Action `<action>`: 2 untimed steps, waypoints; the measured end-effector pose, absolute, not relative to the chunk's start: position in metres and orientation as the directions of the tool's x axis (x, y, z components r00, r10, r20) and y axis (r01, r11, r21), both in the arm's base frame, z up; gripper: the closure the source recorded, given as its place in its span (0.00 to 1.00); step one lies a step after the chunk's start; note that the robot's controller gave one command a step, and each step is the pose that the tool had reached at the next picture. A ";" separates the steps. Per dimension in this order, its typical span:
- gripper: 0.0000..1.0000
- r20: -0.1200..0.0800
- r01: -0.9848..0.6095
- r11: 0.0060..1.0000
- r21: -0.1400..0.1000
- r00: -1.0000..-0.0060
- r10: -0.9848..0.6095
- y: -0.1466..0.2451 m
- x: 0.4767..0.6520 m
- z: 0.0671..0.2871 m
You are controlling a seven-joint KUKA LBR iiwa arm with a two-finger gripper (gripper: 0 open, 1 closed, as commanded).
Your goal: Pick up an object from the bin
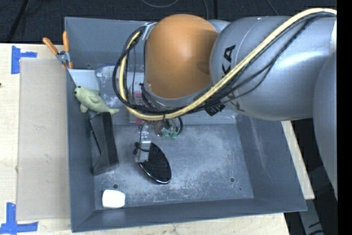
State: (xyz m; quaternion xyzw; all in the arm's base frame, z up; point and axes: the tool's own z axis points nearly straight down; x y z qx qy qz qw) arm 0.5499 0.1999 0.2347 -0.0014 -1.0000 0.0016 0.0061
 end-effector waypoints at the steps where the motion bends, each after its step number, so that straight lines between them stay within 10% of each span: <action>1: 0.00 -0.007 -0.003 1.000 0.005 -1.000 -0.003 0.221 0.554 0.223; 2: 0.00 0.002 -0.003 1.000 0.002 -1.000 -0.003 0.220 0.553 0.206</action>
Offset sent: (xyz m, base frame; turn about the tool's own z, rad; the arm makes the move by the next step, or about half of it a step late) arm -0.0065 0.0251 0.1379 -0.5971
